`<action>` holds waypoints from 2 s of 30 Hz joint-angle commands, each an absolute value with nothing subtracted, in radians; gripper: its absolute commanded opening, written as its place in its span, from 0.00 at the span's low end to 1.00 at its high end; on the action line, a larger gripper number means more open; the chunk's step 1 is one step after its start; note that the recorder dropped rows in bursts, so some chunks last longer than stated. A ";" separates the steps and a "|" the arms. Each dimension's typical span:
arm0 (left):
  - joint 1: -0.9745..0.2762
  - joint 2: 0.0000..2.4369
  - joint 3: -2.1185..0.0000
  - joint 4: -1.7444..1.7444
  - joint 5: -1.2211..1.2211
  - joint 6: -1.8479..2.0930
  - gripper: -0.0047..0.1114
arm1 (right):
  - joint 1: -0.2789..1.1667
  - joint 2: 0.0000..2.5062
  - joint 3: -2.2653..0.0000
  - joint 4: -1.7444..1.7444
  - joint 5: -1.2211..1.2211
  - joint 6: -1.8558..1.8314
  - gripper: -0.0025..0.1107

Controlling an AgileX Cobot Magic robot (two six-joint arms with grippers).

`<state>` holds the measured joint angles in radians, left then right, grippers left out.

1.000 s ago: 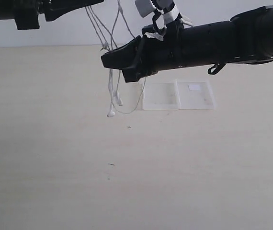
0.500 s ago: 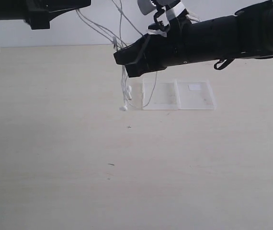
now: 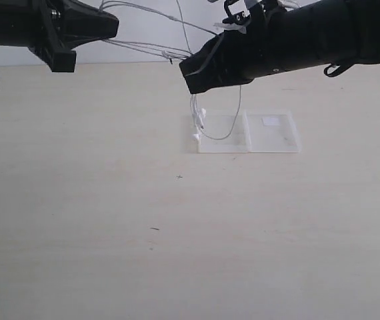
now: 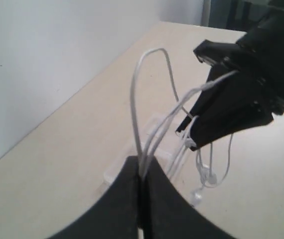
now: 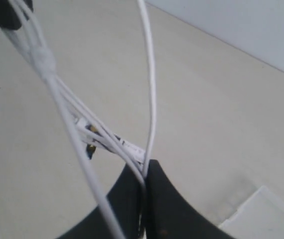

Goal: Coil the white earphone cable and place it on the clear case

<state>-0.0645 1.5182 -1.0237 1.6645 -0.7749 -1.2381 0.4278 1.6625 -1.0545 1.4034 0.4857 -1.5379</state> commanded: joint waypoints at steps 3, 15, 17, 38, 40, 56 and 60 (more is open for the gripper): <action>-0.060 1.514 -1.021 1.744 -0.810 -1.236 0.04 | 0.419 1.637 -1.055 1.325 0.363 -1.464 0.02; -0.060 1.514 -1.021 1.744 -0.842 -1.223 0.67 | 0.419 1.636 -1.055 1.314 0.310 -1.481 0.02; -0.060 1.514 -1.021 1.744 -0.842 -1.223 0.71 | 0.419 1.636 -1.055 1.289 0.295 -1.478 0.02; -0.060 1.514 -1.021 1.722 -0.783 -1.223 0.69 | 0.419 1.676 -1.055 0.706 0.154 -1.278 0.02; -0.060 1.514 -1.021 1.711 -0.783 -1.223 0.69 | 0.419 1.676 -1.055 0.708 0.146 -1.234 0.02; -0.060 1.514 -1.021 1.658 -0.792 -1.234 0.69 | 0.313 1.749 -1.055 0.705 0.119 -1.201 0.02; -0.060 1.514 -1.021 1.655 -0.792 -1.234 0.69 | 0.311 1.784 -1.057 0.701 0.087 -1.209 0.02</action>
<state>-0.0625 1.5182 -1.0237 1.6758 -0.7924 -1.2258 0.3154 1.7631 -1.0545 0.7080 0.1145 -1.2071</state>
